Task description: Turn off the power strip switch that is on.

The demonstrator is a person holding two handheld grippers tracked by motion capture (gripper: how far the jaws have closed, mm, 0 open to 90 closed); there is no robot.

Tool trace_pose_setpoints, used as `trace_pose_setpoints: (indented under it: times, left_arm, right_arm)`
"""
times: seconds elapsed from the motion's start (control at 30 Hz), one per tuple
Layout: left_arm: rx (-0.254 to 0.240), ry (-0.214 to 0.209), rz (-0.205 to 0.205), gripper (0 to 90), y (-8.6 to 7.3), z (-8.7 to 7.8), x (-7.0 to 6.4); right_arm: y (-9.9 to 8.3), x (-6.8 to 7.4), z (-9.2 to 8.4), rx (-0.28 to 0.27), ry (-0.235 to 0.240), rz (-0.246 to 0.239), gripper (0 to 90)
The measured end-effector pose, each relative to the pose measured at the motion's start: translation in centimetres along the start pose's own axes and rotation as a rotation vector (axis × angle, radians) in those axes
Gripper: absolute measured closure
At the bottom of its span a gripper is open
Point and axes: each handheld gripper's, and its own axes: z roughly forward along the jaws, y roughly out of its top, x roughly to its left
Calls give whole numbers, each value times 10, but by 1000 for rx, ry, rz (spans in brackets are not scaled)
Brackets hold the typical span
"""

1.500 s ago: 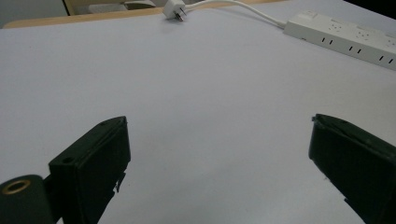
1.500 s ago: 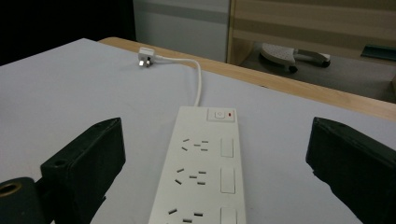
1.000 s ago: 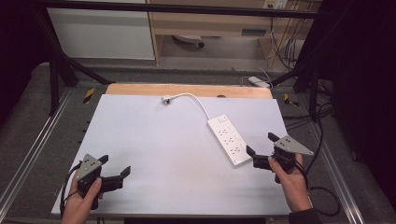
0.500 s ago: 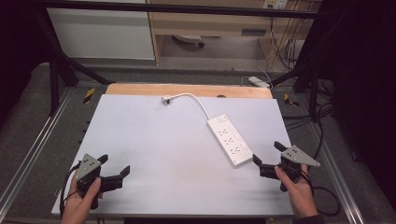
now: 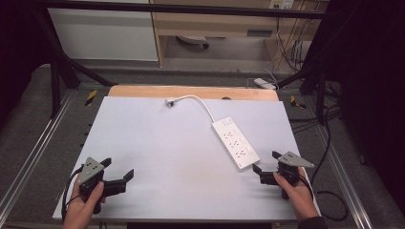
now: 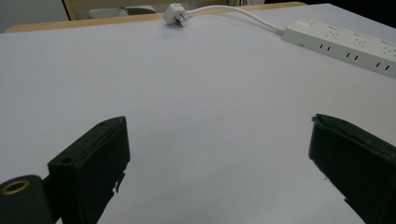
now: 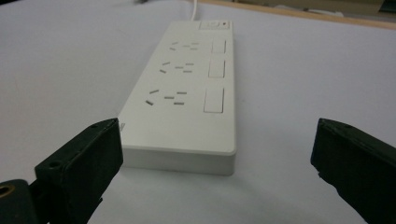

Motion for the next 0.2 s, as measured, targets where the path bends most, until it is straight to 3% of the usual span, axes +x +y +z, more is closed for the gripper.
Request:
trace_pose_setpoints:
  times: [0.07, 0.2]
  left_arm:
    - [0, 0, 2, 52, 0, 0, 0]
    - [-1, -2, 2, 53, 0, 0, 0]
  right_arm:
    - [0, 2, 4, 31, 13, -24, 30]
    - [1, 2, 2, 15, -2, -7, 24]
